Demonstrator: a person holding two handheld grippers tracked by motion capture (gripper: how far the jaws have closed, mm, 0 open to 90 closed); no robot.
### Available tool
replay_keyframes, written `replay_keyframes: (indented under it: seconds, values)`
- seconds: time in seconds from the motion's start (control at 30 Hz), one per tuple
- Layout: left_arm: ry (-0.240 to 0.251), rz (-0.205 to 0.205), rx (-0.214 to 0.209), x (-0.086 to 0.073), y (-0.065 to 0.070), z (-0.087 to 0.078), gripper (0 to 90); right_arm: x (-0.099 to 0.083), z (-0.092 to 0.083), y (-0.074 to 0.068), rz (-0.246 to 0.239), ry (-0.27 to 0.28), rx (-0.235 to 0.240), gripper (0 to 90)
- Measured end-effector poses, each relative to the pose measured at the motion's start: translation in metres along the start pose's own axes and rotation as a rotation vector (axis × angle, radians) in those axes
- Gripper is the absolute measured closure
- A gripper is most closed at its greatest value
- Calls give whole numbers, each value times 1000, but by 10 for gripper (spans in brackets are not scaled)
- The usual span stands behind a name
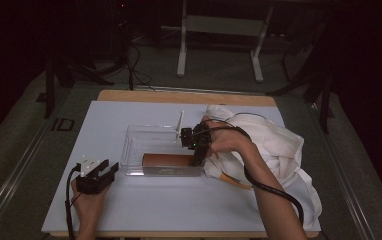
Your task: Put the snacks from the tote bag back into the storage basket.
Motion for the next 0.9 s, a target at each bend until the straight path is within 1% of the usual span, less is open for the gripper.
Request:
replay_keyframes:
  seconds: [0.1,0.2,0.23,0.3,0.33,0.37,0.43,0.47,0.5,0.67,0.77,0.83,0.9]
  values:
    - [0,1,1,0,0,0,577,-3,-2,0,9,8,-4,357]
    - [0,0,1,0,0,0,576,-3,-5,0,1,26,-23,368]
    - [0,-1,1,0,0,0,577,-3,-6,-1,-5,33,-31,384]
    - [0,0,2,0,0,0,576,-3,-9,-2,-13,44,-44,386]
    - [0,0,1,0,0,0,576,-4,-10,-3,-5,44,-45,386]
    - [0,1,2,0,0,0,576,-4,-11,-2,-15,49,-51,386]
    - [0,0,2,0,0,0,576,-7,-13,-2,-3,53,-62,386]
    - [0,0,2,0,0,0,576,-7,-14,-2,-8,59,-70,389]
    - [0,0,2,0,0,0,576,-9,-15,-2,3,62,-78,389]
    - [-1,0,4,0,0,0,575,-18,-19,-1,23,91,-117,389]
    - [-6,-1,10,0,-1,1,571,-23,-21,-1,40,121,-137,388]
    - [-9,-4,13,-1,-1,1,565,-26,-23,-4,47,143,-146,385]
    - [-15,-8,18,-1,-2,2,546,-28,-26,-8,48,170,-169,380]
Point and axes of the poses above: each handheld gripper's, and its own axes: z roughly forward along the jaws, x roughly out of its top, y roughly to its right, the point moved 10 cm from there along z, roughly forward along the jaws, and after that the axes turned 13 degrees about x, right-handed, at the moved point
